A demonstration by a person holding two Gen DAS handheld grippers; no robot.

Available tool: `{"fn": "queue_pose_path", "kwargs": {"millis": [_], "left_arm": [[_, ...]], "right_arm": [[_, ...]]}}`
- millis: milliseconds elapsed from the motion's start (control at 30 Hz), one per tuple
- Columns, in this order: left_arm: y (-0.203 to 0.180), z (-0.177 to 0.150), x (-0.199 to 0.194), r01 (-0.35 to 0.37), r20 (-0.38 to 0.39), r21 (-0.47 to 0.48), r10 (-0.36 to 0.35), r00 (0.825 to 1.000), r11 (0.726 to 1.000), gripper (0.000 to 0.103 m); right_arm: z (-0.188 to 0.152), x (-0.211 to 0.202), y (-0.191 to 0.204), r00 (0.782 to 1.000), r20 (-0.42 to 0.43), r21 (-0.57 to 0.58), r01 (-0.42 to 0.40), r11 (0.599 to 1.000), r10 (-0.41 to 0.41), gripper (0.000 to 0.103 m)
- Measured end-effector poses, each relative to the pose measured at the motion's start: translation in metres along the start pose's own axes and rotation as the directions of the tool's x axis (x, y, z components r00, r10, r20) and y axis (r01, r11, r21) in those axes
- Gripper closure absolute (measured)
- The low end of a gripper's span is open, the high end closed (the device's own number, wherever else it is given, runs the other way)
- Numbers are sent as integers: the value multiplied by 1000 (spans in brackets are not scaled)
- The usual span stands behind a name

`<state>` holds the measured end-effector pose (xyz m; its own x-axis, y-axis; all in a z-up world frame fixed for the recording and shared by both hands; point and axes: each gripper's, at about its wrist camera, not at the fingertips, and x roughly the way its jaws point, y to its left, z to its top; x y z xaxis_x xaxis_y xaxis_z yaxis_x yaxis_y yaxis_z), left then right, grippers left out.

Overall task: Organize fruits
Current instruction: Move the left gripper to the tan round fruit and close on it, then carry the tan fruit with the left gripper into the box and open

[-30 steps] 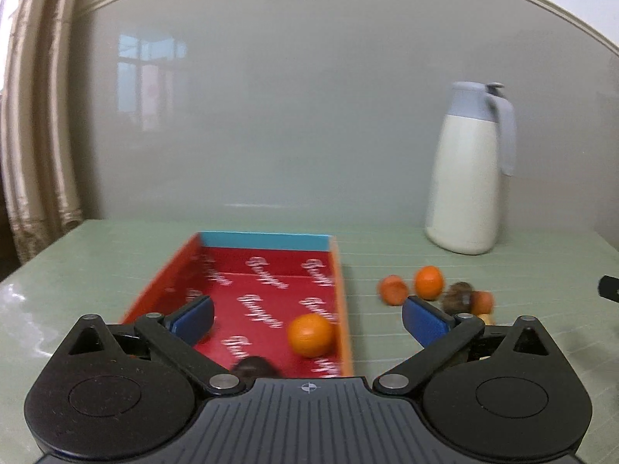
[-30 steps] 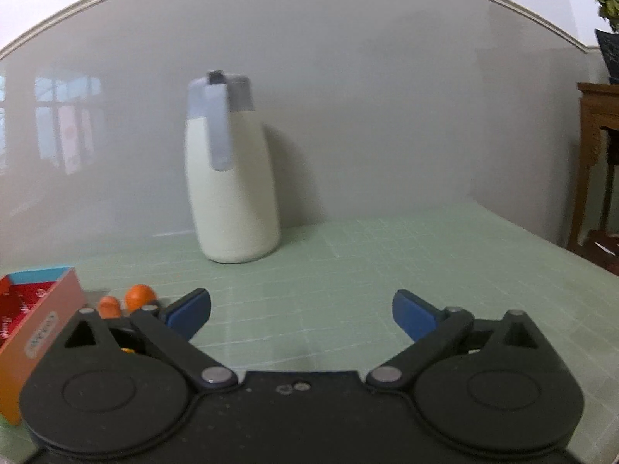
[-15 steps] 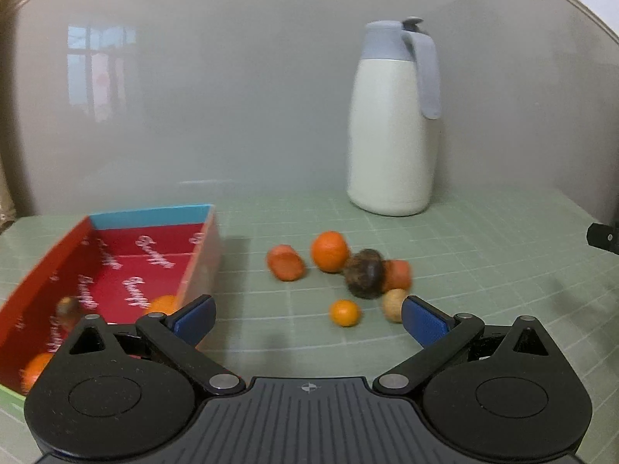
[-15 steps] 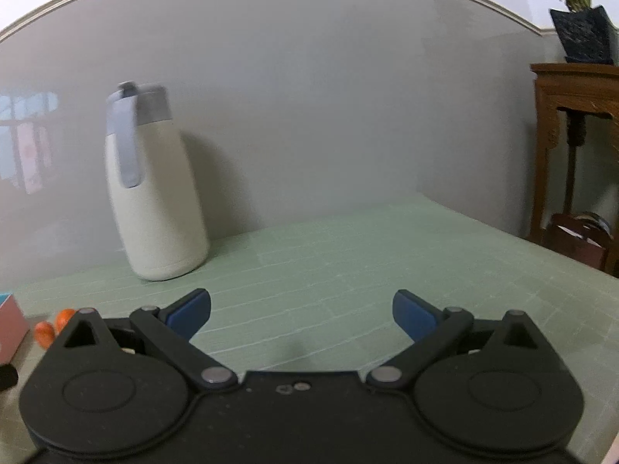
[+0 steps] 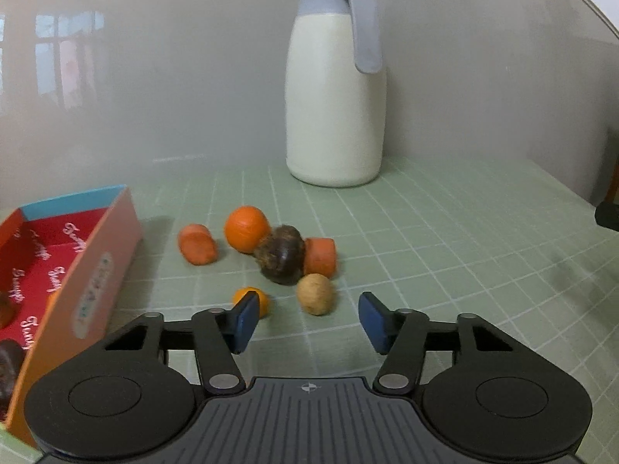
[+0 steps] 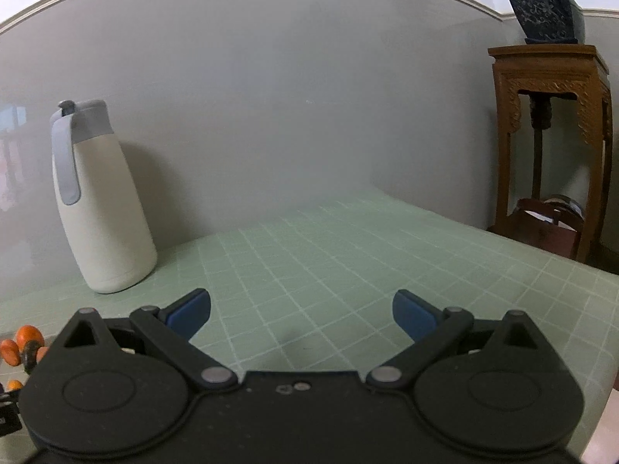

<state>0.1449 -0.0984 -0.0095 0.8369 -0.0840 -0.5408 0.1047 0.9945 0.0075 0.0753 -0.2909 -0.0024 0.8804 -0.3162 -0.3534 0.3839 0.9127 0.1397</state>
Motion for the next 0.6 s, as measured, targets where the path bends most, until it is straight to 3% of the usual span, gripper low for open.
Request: {"fn": "queue_pose_path", "kwargs": {"millis": [433,500,533,600], "left_arm": [[-6,6,34,-9,-50,-10,8,999,1000,52],[-8,6,34,-5,-45,1,5,999,1000,65],[-10,6,35,-3,-43,7,3,999,1000,77],[-13,6,34,-7,-39,20,8,999,1000,78]], "right_arm": [[0,17,7,1000,-24,-21,-4,1000,3,2],[1,20,9,1000,-28,-23,-6,1000,6,2],[1,21,10,1000,-28,-25,-7,1000,7,2],[2,23,12,1000,-28,-28,-12,1000,12,2]]}}
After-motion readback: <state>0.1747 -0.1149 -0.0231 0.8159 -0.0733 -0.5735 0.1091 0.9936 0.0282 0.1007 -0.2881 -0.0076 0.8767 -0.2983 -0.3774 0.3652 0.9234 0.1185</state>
